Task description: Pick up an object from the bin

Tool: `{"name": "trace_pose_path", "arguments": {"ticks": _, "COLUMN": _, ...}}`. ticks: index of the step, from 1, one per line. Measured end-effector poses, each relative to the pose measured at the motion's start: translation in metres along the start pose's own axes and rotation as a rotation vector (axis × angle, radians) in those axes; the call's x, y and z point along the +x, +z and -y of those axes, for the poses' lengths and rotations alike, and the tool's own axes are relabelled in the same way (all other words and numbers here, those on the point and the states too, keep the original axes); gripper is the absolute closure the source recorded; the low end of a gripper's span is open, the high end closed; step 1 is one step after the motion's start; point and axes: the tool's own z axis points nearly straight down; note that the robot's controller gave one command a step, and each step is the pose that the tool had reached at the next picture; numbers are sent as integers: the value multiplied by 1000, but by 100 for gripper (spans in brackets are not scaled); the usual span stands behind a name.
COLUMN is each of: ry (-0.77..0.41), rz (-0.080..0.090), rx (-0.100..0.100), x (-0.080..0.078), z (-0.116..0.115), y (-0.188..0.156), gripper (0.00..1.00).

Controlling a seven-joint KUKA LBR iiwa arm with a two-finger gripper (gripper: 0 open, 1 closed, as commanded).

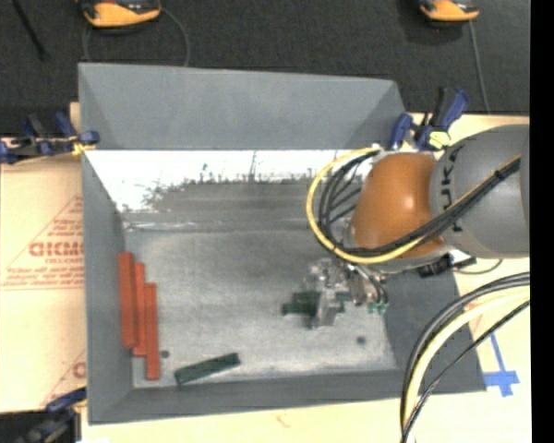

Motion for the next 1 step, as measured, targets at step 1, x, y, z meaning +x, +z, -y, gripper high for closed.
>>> {"name": "trace_pose_path", "arguments": {"ticks": 1, "ry": 8, "rz": 3, "rx": 3, "x": -3, "z": 1, "y": -71, "gripper": 100}}
